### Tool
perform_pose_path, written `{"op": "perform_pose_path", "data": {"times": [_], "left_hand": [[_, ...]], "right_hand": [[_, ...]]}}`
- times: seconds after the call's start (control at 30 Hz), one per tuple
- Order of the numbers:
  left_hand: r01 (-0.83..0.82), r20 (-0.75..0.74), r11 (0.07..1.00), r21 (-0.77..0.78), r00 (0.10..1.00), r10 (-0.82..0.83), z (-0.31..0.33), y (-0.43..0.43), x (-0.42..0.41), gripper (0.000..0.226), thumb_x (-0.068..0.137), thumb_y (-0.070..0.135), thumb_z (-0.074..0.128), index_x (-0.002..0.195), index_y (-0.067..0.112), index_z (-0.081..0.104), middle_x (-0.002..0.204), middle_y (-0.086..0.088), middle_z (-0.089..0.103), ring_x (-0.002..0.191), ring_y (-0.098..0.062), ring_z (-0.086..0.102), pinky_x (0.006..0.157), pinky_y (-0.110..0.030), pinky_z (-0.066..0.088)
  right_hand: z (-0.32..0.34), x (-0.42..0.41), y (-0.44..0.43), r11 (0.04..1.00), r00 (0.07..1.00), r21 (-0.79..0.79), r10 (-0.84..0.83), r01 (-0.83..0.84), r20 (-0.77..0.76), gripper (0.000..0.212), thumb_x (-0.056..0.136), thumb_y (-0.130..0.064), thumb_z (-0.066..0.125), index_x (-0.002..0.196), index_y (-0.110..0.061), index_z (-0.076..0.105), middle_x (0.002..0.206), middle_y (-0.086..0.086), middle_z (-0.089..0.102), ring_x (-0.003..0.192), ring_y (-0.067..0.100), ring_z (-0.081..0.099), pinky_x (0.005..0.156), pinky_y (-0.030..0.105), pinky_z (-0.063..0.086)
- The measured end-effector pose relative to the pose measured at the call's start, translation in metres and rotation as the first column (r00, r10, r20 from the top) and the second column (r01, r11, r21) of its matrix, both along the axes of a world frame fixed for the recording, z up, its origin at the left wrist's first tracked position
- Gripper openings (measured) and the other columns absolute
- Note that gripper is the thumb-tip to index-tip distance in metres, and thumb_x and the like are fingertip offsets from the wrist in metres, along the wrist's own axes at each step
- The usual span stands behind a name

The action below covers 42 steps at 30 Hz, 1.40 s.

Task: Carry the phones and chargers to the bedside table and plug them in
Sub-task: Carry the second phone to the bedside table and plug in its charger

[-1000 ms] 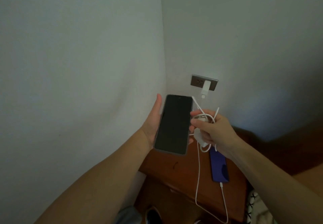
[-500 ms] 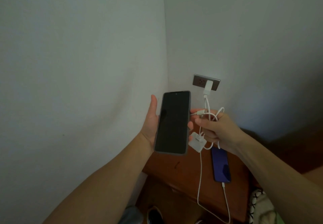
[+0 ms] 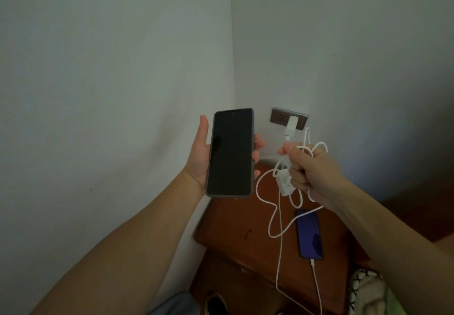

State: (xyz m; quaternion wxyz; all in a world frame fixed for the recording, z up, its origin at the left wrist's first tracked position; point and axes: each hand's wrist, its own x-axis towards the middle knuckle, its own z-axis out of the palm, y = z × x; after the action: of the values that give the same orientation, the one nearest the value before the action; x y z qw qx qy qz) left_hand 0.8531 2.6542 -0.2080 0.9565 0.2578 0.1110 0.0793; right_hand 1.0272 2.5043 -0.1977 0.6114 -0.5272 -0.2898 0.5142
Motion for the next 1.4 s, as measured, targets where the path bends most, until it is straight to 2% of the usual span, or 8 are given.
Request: {"op": "perform_pose_path", "data": {"times": [0.23,0.37,0.47,0.63,0.83,0.9,1.07,1.4], "left_hand": [[0.051,-0.069,0.998,0.040,0.996,-0.048,-0.002,-0.005,0.000,0.099,0.067,0.080,0.053,0.127,0.002,0.060,0.111,-0.018,0.070,0.093,-0.030,0.069,0.084,-0.043,0.055],[0.069,-0.104,0.997,0.019,0.992,-0.066,-0.006,-0.010,-0.006,0.097,0.063,0.078,0.059,0.125,0.004,0.063,0.109,-0.018,0.071,0.091,-0.030,0.069,0.083,-0.044,0.056],[0.015,-0.144,1.000,0.021,0.990,-0.011,-0.009,-0.012,-0.007,0.106,0.060,0.077,0.062,0.135,0.004,0.053,0.122,-0.020,0.061,0.091,-0.031,0.068,0.081,-0.045,0.056],[-0.036,-0.102,0.999,0.004,0.994,0.036,-0.024,-0.016,-0.010,0.088,0.061,0.078,0.064,0.115,0.008,0.067,0.100,-0.015,0.071,0.087,-0.030,0.069,0.080,-0.045,0.056],[-0.183,-0.108,0.980,-0.081,0.979,0.173,-0.050,-0.025,-0.013,0.090,0.063,0.083,0.056,0.116,0.011,0.066,0.100,-0.014,0.066,0.087,-0.027,0.065,0.082,-0.042,0.053],[-0.197,-0.102,0.975,-0.107,0.977,0.187,-0.054,-0.024,-0.013,0.091,0.064,0.082,0.056,0.118,0.009,0.062,0.100,-0.014,0.065,0.086,-0.027,0.064,0.082,-0.042,0.053],[-0.186,-0.142,0.981,-0.064,0.974,0.175,-0.064,-0.015,-0.016,0.096,0.062,0.078,0.062,0.128,0.009,0.053,0.106,-0.013,0.065,0.089,-0.028,0.065,0.083,-0.044,0.053],[-0.090,-0.465,0.990,0.109,0.875,0.130,-0.119,0.000,-0.014,0.096,0.056,0.076,0.072,0.122,0.007,0.066,0.110,-0.018,0.068,0.096,-0.034,0.067,0.087,-0.053,0.052]], "right_hand": [[0.018,-0.002,0.004,0.999,0.999,0.016,0.038,-0.038,0.027,0.029,0.086,-0.046,0.055,0.082,-0.021,0.070,0.051,-0.005,0.033,0.039,0.009,0.027,0.035,0.019,0.029],[0.033,-0.002,0.010,0.998,0.995,0.040,0.044,-0.041,-0.089,0.030,0.088,-0.044,0.053,0.081,-0.020,0.069,0.050,-0.008,0.032,0.038,0.008,0.025,0.034,0.019,0.027],[0.037,0.000,0.016,1.000,0.991,-0.014,-0.001,-0.001,-0.137,0.033,0.092,-0.043,0.049,0.078,-0.023,0.072,0.049,-0.008,0.031,0.037,0.007,0.024,0.032,0.019,0.026],[0.025,-0.012,0.029,0.993,0.986,-0.107,0.024,-0.042,-0.163,0.039,0.096,-0.044,0.044,0.081,-0.023,0.073,0.051,-0.006,0.032,0.038,0.007,0.025,0.031,0.020,0.026],[0.003,-0.022,0.033,0.960,0.961,-0.164,0.191,-0.225,-0.201,0.044,0.096,-0.047,0.042,0.076,-0.020,0.071,0.052,-0.005,0.042,0.039,0.007,0.027,0.033,0.019,0.026],[-0.008,-0.021,0.030,0.950,0.965,-0.211,0.192,-0.229,-0.181,0.048,0.096,-0.049,0.041,0.070,-0.020,0.069,0.054,-0.004,0.048,0.039,0.007,0.029,0.033,0.018,0.025],[-0.058,-0.024,0.023,0.915,0.996,-0.403,-0.030,-0.007,-0.083,0.050,0.092,-0.055,0.045,0.097,-0.010,0.065,0.060,-0.003,0.054,0.040,0.008,0.031,0.033,0.020,0.024],[-0.139,-0.020,0.046,0.906,0.983,-0.415,-0.004,0.082,0.185,0.045,0.095,-0.034,0.040,0.052,-0.020,0.044,0.052,-0.003,0.033,0.042,0.011,0.024,0.040,0.023,0.022]]}}
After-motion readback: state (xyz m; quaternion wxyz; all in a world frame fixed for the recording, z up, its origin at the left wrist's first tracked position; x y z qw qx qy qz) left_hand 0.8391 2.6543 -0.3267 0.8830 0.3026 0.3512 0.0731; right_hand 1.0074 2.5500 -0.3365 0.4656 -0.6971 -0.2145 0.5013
